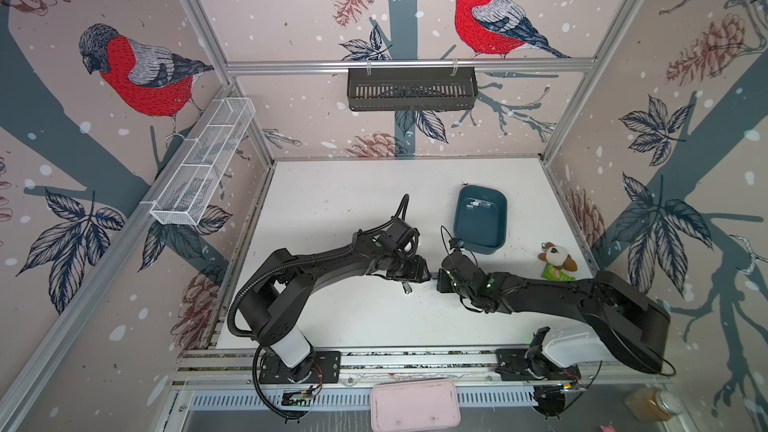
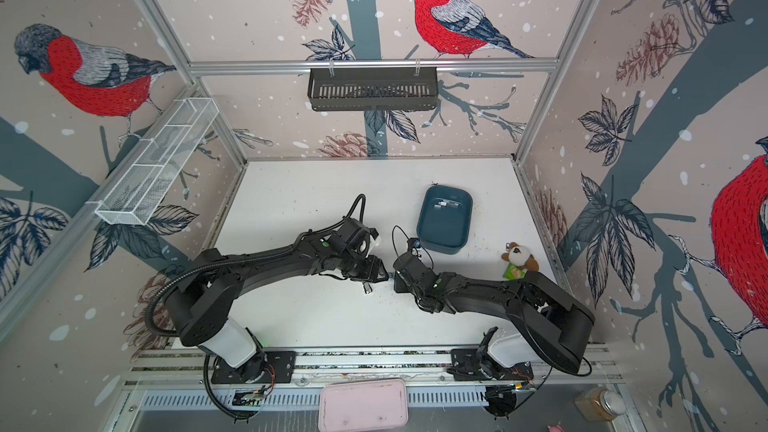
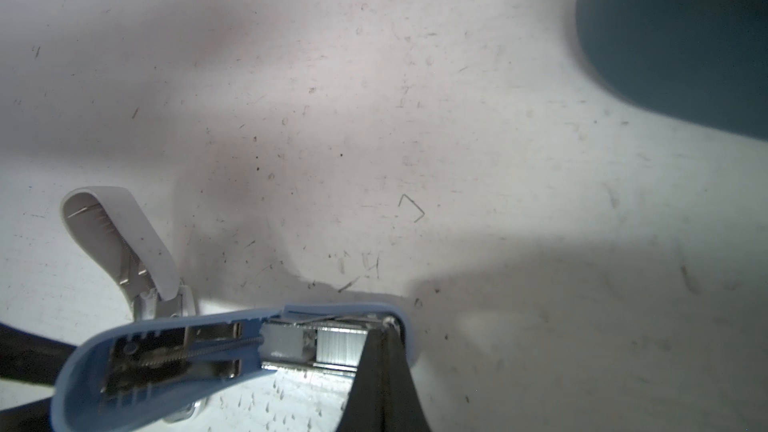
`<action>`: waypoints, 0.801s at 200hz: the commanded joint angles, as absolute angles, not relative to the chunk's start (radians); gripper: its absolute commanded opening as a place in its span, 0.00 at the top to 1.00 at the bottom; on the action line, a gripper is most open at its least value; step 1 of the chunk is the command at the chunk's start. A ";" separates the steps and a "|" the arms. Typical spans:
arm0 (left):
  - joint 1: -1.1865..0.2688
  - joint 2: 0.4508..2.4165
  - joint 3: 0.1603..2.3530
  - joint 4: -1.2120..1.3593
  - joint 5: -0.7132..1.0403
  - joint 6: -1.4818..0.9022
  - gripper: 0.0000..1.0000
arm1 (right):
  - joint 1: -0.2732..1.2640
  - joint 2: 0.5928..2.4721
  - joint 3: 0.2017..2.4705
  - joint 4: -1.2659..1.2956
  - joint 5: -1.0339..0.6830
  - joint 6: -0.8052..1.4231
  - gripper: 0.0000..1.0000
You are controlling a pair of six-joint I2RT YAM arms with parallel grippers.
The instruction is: Load the staples into the stapler
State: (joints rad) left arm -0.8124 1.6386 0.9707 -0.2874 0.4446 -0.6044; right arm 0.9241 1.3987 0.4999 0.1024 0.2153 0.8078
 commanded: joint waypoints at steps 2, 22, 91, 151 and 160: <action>-0.812 1.636 0.981 -0.247 0.456 -0.605 0.46 | 0.931 1.408 0.508 0.043 0.225 0.790 0.96; -0.813 1.640 0.987 -0.242 0.459 -0.600 0.46 | 0.934 1.416 0.510 0.044 0.226 0.784 0.96; -0.827 1.678 1.028 -0.177 0.498 -0.603 0.46 | 0.939 1.408 0.508 0.072 0.211 0.768 0.96; -0.839 1.712 1.012 -0.092 0.530 -0.618 0.46 | 0.917 1.372 0.470 0.132 0.153 0.773 0.95; -0.839 1.715 1.002 -0.072 0.539 -0.624 0.46 | 0.903 1.352 0.453 0.154 0.129 0.779 0.94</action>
State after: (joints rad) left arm -0.8345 1.7073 1.0180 -0.1459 0.5053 -0.6064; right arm 0.9226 1.3830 0.4808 0.1253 0.1928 0.7792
